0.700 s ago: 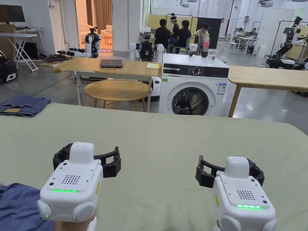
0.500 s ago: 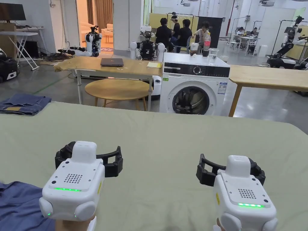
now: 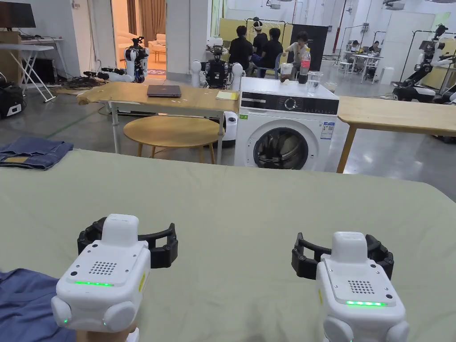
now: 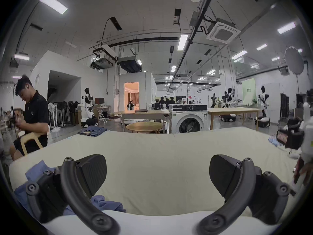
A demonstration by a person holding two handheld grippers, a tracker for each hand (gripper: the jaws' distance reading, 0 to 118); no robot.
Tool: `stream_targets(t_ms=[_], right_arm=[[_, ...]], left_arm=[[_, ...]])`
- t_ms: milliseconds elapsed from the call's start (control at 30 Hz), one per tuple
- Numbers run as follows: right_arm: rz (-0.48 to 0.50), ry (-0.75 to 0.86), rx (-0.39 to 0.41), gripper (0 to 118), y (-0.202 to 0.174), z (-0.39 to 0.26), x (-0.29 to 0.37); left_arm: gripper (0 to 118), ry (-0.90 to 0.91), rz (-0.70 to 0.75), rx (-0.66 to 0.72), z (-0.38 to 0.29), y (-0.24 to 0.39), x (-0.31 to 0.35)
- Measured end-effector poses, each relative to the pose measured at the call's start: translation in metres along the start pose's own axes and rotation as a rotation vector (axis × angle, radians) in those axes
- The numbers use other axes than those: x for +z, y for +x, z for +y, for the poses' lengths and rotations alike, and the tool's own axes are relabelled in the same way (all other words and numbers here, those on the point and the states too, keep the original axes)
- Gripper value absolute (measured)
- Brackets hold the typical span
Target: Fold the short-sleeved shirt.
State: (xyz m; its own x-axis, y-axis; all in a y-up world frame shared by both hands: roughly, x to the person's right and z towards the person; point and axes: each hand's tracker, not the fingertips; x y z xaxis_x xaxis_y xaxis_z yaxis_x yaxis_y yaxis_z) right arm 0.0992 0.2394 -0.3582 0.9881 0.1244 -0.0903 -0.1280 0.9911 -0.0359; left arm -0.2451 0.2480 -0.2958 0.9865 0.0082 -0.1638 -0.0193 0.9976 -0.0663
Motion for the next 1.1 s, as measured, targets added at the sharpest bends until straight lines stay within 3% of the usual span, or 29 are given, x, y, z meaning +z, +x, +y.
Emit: stream_targets(t_ms=[67, 200, 267, 333, 400, 433, 500, 567, 667, 700, 767, 833, 933, 1000, 1100], right_arm=[[0.014, -0.007, -0.048, 118, 0.006, 0.002, 0.000], [0.003, -0.027, -0.390, 118, 0.031, 0.007, 0.000], [-0.024, -0.038, -0.521, 118, 0.043, 0.006, -0.001], [-0.054, -0.050, -0.556, 118, 0.047, 0.008, -0.002], [-0.057, -0.059, -0.458, 118, 0.042, 0.013, -0.002], [-0.045, -0.039, -0.343, 118, 0.035, 0.016, -0.002], [-0.024, 0.024, -0.034, 118, 0.012, 0.022, 0.001], [0.023, 0.121, 0.402, 118, -0.015, 0.018, 0.006], [0.042, 0.211, 0.928, 118, -0.044, -0.001, 0.007], [0.040, 0.247, 1.053, 118, -0.048, -0.007, 0.008], [0.035, 0.313, 1.208, 118, -0.051, -0.017, 0.011], [0.031, 0.340, 1.272, 118, -0.052, -0.021, 0.013], [0.019, 0.294, 1.219, 118, -0.047, -0.020, 0.011], [0.000, 0.215, 1.071, 118, -0.042, -0.013, 0.008], [-0.017, 0.077, 0.718, 118, -0.032, 0.004, 0.001]], left_arm=[[118, 0.006, 0.002, 0.091, 0.001, -0.006, 0.001], [118, 0.004, -0.050, 0.429, -0.003, -0.034, -0.002], [118, 0.013, -0.024, 0.571, -0.006, -0.044, -0.003], [118, 0.014, 0.044, 0.555, -0.003, -0.047, -0.001], [118, 0.019, 0.077, 0.413, 0.005, -0.036, 0.001], [118, 0.021, 0.075, 0.260, 0.010, -0.028, 0.001], [118, -0.002, 0.105, -0.075, 0.019, -0.006, 0.000], [118, -0.013, 0.119, -0.453, 0.017, 0.019, -0.004], [118, -0.002, 0.133, -0.917, 0.005, 0.042, -0.008], [118, 0.013, 0.137, -1.043, -0.001, 0.046, -0.009], [118, 0.031, 0.154, -1.217, -0.010, 0.049, -0.010], [118, 0.034, 0.163, -1.264, -0.013, 0.046, -0.009], [118, -0.003, 0.158, -1.116, -0.006, 0.039, -0.008], [118, -0.026, 0.134, -0.890, 0.005, 0.032, -0.005], [118, -0.034, 0.101, -0.500, 0.021, 0.015, 0.002]])
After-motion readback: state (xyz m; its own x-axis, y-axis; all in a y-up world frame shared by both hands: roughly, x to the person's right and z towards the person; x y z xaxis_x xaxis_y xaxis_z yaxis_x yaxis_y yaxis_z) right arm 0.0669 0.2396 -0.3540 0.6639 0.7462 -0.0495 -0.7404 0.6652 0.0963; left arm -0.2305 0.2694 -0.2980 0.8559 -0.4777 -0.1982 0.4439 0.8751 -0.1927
